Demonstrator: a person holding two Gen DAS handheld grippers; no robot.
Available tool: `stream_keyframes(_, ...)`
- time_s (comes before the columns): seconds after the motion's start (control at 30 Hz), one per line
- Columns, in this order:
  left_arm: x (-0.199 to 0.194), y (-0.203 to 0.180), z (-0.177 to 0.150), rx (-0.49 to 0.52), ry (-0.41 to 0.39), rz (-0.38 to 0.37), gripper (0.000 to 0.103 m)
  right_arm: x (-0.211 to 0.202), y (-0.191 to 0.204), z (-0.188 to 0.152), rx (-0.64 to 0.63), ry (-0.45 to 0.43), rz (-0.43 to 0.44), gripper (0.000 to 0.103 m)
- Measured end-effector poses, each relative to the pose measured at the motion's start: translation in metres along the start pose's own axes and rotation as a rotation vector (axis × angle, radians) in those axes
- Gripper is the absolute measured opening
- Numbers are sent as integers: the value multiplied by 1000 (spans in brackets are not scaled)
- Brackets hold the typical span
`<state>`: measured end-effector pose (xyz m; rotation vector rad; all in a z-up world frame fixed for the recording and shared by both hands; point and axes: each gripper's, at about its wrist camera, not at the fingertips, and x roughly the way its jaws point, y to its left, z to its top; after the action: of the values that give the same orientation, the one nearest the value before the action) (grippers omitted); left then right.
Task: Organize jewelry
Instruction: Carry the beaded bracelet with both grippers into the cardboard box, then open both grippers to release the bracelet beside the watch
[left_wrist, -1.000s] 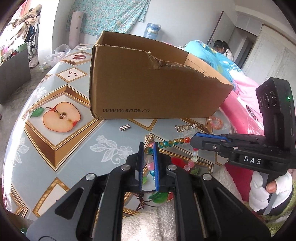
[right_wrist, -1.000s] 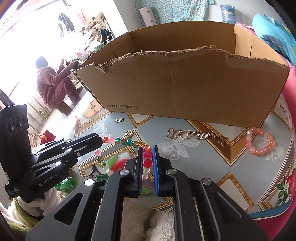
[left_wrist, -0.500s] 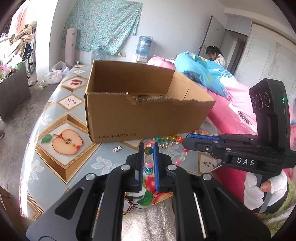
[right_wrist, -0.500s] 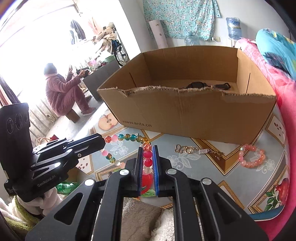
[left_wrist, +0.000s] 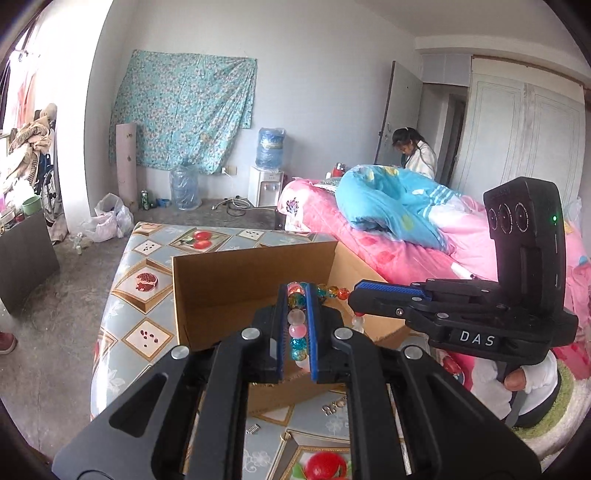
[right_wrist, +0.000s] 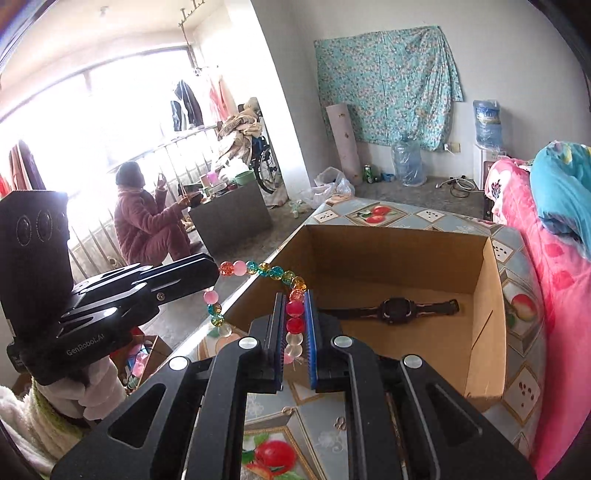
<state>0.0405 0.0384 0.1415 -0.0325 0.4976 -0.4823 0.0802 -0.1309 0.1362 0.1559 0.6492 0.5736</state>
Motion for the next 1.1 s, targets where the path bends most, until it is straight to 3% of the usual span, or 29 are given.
stream_keyframes(0.23,69,25,-12,-16,163,64,9,75,-41,4,104,179,53,10)
stream_keyframes(0.4,95,45,-37,-50,269,89,9,117,-54,-13,146,328,80,10)
stream_keyframes(0.5,101,50,-46,-40,289,113,9,132,-57,-19,154,377,71,10)
stream_keyframes(0.57,102,47,-46,-12,282,131,13,134,-55,-19,141,378,64,11)
stream_keyframes(0.63,101,46,-46,3,273,159,26,130,-51,-17,122,366,52,11)
stream_keyframes(0.77,94,49,-43,-22,251,167,26,116,-52,-14,125,321,49,11)
stream_keyframes(1.03,40,38,-42,-23,118,145,27,49,-46,-13,93,174,26,12)
stream_keyframes(1.1,22,33,-49,-24,84,130,30,25,-41,-20,65,117,9,24)
